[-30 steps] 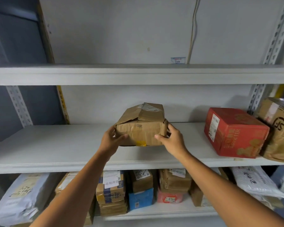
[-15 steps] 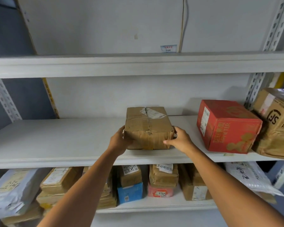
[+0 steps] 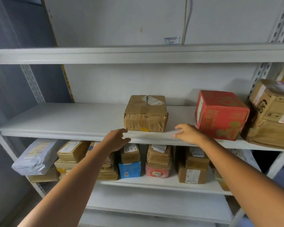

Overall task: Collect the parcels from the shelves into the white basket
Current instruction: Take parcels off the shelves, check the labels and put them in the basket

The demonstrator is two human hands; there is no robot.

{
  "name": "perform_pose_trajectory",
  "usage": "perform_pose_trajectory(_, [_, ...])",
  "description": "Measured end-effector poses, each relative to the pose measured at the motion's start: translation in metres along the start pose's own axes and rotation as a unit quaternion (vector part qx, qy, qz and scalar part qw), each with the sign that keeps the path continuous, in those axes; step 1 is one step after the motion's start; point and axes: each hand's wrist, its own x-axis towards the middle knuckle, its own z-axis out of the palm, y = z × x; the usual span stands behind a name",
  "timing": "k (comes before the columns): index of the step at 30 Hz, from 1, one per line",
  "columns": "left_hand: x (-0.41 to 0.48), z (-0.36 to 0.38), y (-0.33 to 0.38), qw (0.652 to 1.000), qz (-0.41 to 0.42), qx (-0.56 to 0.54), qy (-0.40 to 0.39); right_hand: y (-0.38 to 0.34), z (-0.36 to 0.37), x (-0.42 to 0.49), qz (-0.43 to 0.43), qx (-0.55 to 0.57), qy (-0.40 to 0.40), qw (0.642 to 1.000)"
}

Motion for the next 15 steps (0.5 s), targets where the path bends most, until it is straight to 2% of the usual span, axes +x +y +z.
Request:
perform_pose_trajectory(6, [-0.026,0.037,0.011,0.996,0.056,0.052,-0.036,0.031,0.011,-0.067,0.052,-0.019,-0.011,0.998])
perform_pose_trajectory(15, [-0.04,0.112,0.079,0.99,0.092,0.014,-0.103,0.12,0.002,-0.128,0.122,-0.006,0.013,0.992])
